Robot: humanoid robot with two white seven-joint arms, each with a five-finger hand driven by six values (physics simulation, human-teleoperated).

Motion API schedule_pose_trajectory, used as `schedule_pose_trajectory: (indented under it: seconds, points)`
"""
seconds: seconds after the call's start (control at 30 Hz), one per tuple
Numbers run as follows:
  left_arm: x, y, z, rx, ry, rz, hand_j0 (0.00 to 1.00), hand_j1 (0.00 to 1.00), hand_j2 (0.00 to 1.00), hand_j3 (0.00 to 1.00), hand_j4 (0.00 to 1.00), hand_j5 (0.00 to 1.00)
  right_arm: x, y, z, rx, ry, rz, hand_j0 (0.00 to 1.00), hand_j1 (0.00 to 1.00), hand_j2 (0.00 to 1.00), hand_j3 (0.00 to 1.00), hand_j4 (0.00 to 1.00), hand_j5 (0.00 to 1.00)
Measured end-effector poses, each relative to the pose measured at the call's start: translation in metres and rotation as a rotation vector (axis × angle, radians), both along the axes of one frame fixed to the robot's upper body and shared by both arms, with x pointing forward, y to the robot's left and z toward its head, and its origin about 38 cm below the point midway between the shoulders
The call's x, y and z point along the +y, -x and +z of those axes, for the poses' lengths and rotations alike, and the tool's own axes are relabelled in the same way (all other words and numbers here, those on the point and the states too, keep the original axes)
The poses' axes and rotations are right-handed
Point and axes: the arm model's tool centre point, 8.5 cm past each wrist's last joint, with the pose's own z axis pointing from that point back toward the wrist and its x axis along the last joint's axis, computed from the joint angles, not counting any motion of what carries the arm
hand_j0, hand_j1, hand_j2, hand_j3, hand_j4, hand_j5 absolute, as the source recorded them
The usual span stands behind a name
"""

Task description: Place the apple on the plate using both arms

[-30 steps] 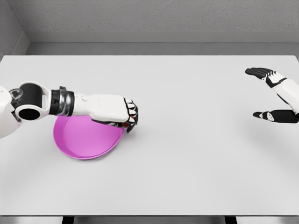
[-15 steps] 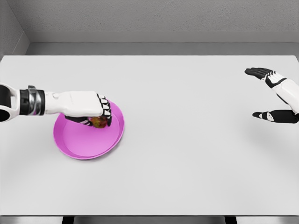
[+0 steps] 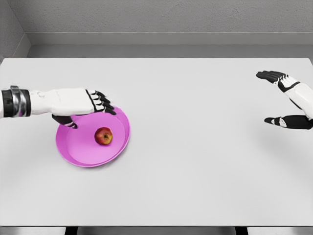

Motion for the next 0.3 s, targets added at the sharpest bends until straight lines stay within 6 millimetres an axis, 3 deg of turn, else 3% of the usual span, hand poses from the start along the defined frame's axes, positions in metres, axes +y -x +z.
schedule_pose_trajectory:
  seconds: [0.07, 0.17, 0.3]
  points:
    - [0.022, 0.004, 0.000, -0.001, -0.013, 0.051, 1.00, 1.00, 1.00, 1.00, 1.00, 1.00, 0.000, 0.000, 0.000, 0.000, 0.000, 0.000, 1.00, 1.00, 1.00, 1.00, 1.00, 1.00]
    - [0.053, 0.001, 0.025, -0.056, -0.032, 0.122, 1.00, 1.00, 1.00, 1.00, 1.00, 1.00, 0.000, 0.000, 0.001, -0.002, 0.000, 0.000, 1.00, 1.00, 1.00, 1.00, 1.00, 1.00]
    - [0.070, 0.000, 0.045, -0.097, -0.034, 0.161, 1.00, 1.00, 1.00, 1.00, 1.00, 1.00, 0.000, 0.000, 0.000, 0.000, 0.000, 0.000, 1.00, 1.00, 1.00, 1.00, 1.00, 1.00]
